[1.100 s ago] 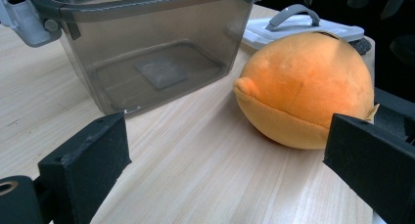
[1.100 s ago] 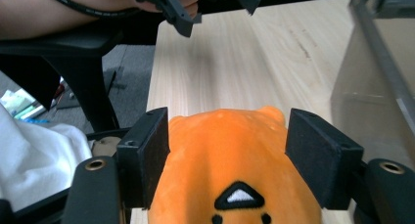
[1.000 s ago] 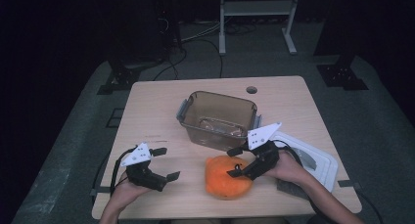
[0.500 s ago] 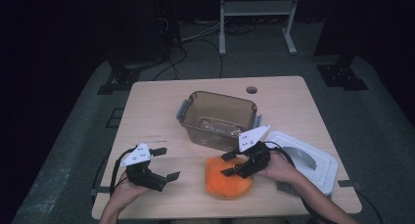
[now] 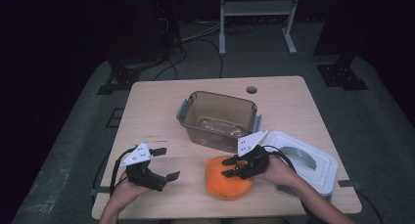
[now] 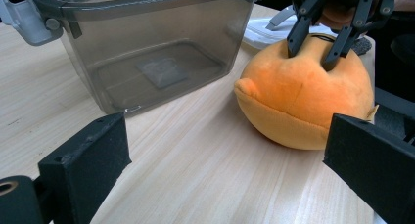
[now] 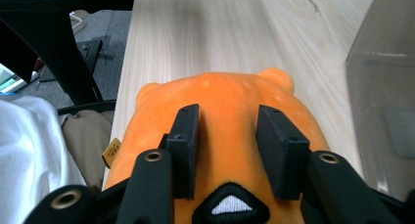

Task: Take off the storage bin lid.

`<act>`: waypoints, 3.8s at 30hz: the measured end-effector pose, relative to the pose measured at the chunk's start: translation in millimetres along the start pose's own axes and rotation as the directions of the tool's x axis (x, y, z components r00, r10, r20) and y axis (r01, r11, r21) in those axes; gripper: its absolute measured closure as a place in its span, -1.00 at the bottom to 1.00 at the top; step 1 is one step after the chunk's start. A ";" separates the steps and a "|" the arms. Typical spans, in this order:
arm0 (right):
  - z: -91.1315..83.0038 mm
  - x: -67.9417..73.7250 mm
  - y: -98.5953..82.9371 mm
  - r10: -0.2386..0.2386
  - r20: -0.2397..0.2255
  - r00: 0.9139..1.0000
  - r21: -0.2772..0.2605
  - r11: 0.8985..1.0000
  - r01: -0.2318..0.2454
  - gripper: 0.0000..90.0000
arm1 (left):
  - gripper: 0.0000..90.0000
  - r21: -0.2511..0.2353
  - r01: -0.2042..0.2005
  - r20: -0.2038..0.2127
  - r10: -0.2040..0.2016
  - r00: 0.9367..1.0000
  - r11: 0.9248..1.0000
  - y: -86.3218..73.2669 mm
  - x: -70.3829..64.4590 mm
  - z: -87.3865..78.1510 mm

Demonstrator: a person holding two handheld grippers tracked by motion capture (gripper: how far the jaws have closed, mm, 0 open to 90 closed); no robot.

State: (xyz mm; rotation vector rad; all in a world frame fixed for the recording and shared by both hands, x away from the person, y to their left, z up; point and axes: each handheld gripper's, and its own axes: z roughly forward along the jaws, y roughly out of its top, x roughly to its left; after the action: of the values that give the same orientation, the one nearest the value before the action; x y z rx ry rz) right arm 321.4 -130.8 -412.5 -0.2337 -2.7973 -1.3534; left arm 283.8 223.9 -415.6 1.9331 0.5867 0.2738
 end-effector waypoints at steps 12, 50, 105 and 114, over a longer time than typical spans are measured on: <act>7.3 2.4 2.4 0.037 -0.015 0.999 0.018 0.999 -0.037 0.66 | -0.95 0.010 -0.002 0.001 0.002 1.000 1.000 -1.2 0.6 1.5; -6.0 7.7 33.1 0.074 -0.028 0.997 -0.003 0.997 -0.074 0.81 | -0.95 0.007 0.006 -0.041 -0.006 0.999 1.000 -3.6 6.8 -7.2; -76.2 -52.9 152.0 0.076 0.113 0.991 -0.148 0.987 -0.059 0.83 | -0.95 -0.026 0.037 -0.041 -0.038 0.998 0.999 -6.0 12.7 -10.3; -79.9 -77.4 149.7 0.120 0.147 0.982 -0.151 0.984 -0.098 0.83 | -0.95 -0.028 0.041 -0.044 -0.043 0.998 0.999 -6.4 12.4 -11.8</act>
State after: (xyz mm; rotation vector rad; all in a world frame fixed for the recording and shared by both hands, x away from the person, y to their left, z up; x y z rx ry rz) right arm 416.3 -111.2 -253.1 -0.5110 -2.7608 -1.5764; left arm 287.5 241.7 -417.2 1.8903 0.6492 0.2975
